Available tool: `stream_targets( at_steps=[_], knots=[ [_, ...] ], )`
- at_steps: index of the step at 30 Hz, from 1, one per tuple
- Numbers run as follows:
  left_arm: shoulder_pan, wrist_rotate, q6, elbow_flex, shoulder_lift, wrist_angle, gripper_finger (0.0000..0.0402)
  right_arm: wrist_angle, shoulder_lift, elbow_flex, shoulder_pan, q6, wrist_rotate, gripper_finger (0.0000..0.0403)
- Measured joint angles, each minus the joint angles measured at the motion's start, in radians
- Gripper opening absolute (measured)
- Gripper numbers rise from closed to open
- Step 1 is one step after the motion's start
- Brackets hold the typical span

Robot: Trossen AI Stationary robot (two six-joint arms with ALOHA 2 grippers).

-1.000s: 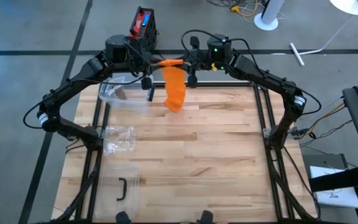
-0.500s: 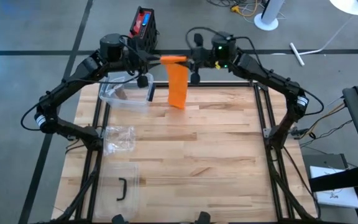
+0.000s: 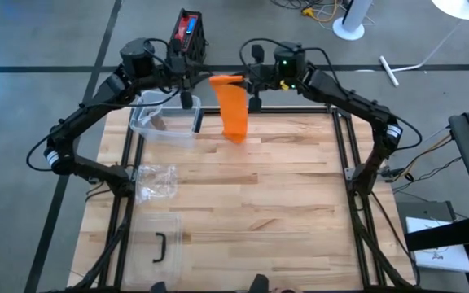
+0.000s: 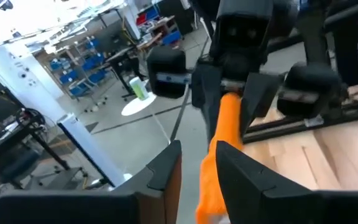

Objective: Roll bandage
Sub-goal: Roll the orange bandage

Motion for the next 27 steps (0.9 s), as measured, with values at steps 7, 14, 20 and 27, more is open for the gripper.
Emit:
stream_targets(
  at_steps=[7, 14, 20, 27],
  knots=[
    [0.0, 0.003, -0.041, 0.0, 0.07, 0.006, 0.0055, 0.001, 0.003, 0.0, 0.014, -0.032, -0.003, 0.0054],
    [0.0, 0.0, -0.028, 0.001, 0.089, -0.042, 0.0007, -0.011, 0.004, -0.002, 0.013, -0.021, 0.028, 0.005],
    [0.006, -0.001, -0.022, 0.003, 0.074, -0.108, 0.0007, -0.013, -0.007, -0.003, 0.012, -0.027, 0.047, 0.0055],
    [0.006, -0.001, -0.014, 0.003, 0.057, -0.152, 0.0002, -0.017, -0.009, -0.003, 0.011, -0.036, 0.047, 0.005]
  ],
)
